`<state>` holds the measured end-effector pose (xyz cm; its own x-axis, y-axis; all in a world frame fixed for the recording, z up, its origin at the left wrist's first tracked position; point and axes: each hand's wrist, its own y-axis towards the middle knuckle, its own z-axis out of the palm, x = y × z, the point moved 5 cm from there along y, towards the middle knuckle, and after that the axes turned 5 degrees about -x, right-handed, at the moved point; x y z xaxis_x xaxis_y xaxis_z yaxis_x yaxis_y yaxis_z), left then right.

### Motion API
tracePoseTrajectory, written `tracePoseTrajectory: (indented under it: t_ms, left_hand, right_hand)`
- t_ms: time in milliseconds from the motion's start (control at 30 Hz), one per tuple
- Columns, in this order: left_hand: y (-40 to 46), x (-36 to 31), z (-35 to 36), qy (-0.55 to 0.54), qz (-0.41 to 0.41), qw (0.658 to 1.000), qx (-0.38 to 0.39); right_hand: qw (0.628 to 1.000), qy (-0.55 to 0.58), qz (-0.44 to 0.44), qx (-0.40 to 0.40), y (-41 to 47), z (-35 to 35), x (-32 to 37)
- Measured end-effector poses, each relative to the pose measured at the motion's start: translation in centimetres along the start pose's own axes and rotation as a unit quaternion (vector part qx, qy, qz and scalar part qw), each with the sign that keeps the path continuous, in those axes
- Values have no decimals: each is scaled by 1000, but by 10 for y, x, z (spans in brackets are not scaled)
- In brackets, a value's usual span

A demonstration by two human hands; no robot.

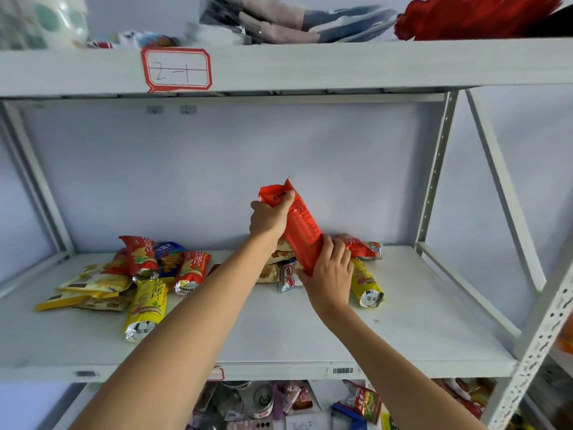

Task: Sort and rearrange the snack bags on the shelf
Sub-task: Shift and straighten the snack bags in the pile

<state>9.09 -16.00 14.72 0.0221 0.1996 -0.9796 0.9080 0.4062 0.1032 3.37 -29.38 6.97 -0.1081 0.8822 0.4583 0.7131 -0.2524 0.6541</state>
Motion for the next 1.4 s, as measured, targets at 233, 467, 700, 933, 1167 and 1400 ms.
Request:
tracePoseTrajectory:
  t_ms: [233,467,700,933,1167,1400]
  left_hand:
    - [10,11,-29,49,58,995,69]
    - [25,38,-72,3,-29,995,97]
    - [44,57,-116,-53,-47,996,60]
    - [97,86,-171,-29,-59,998,-8]
    - [177,131,-250,15,-84,996,-8]
    - [256,185,-331,18,-140,989,38]
  right_hand:
    - [936,295,100,165,17,23,-15]
    - [670,574,234,407,-9,60,15]
    - [632,563,209,490,-27,100,55]
    - [697,507,161,481,-36,153,121]
    - [729,474,142,473,-49,231,212]
    - [722,473,241,444,-71,323,287]
